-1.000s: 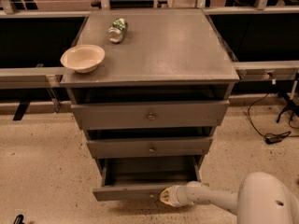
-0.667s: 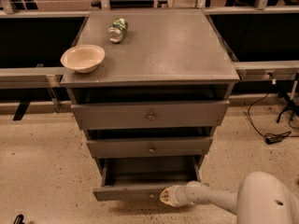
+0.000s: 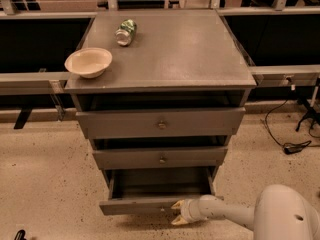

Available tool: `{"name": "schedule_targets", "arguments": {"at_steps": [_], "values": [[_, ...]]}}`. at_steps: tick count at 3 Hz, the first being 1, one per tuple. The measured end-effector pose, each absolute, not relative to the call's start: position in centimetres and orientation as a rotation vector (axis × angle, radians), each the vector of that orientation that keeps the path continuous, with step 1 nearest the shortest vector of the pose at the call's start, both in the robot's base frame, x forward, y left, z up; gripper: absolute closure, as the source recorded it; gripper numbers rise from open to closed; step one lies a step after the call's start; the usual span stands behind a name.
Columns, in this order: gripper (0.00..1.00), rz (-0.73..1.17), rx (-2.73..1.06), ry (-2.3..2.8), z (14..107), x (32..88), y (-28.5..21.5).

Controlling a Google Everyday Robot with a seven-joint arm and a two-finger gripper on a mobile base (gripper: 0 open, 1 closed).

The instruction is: Close bottom drawer

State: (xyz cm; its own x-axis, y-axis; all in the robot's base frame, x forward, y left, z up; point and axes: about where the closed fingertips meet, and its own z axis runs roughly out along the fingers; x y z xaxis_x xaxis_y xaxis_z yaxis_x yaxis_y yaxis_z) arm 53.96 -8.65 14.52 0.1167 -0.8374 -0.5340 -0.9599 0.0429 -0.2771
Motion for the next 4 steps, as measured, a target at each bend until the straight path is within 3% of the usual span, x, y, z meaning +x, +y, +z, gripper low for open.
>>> {"name": "schedule_targets", "arguments": {"at_steps": [1, 2, 3, 4], "values": [[0.00, 0.271, -1.816, 1.743, 14.5, 53.9, -8.6], [0.00, 0.271, -1.816, 1.743, 14.5, 53.9, -8.6], [0.18, 0.300, -1.809, 1.762, 13.1, 54.6, -8.6], [0.42, 0.322, -1.787, 1.753, 11.8, 56.1, -9.2]]}}
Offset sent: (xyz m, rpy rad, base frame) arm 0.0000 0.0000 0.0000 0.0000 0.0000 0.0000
